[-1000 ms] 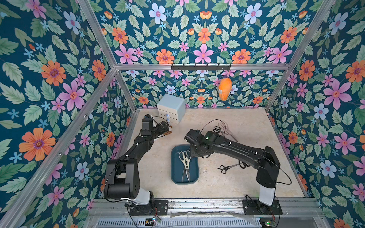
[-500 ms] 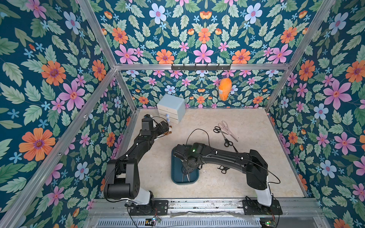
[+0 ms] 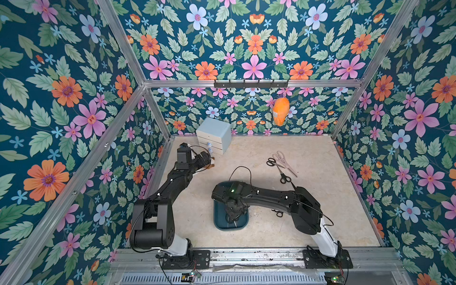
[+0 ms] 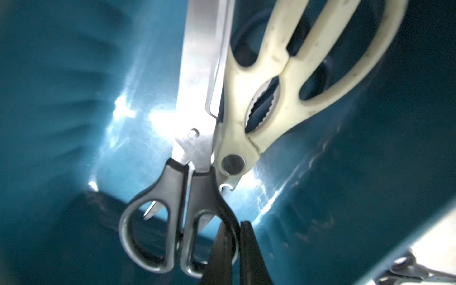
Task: Put the scissors into the storage box
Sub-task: Place the scissors in the storage box.
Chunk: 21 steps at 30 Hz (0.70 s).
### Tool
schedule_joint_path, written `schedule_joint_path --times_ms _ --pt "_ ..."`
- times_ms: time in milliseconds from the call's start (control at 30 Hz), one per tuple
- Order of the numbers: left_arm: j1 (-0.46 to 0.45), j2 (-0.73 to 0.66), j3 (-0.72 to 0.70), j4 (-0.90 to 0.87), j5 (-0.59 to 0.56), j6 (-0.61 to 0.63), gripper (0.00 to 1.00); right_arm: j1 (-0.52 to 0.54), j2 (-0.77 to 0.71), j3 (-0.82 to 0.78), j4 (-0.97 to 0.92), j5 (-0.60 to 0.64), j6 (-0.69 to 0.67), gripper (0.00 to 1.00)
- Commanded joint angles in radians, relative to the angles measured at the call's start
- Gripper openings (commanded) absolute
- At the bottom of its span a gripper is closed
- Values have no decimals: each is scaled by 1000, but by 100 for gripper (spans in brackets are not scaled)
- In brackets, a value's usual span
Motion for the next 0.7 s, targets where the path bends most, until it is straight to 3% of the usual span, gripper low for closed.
schedule_joint_path --times_ms 0,100,233,267,533,667 --pt "0 2 1 3 -3 6 99 1 10 13 -33 20 4 7" --pt "1 4 2 2 -2 6 99 1 -3 4 -26 33 12 22" --pt "1 3 2 2 -2 4 99 1 -30 -6 -13 56 21 25" --pt "1 3 3 1 -2 5 99 1 -37 -3 -10 64 23 33" --pt "1 -1 3 1 7 7 99 -32 -61 96 -21 93 48 34" --pt "0 3 4 2 25 1 99 -71 -105 58 -8 92 70 34"
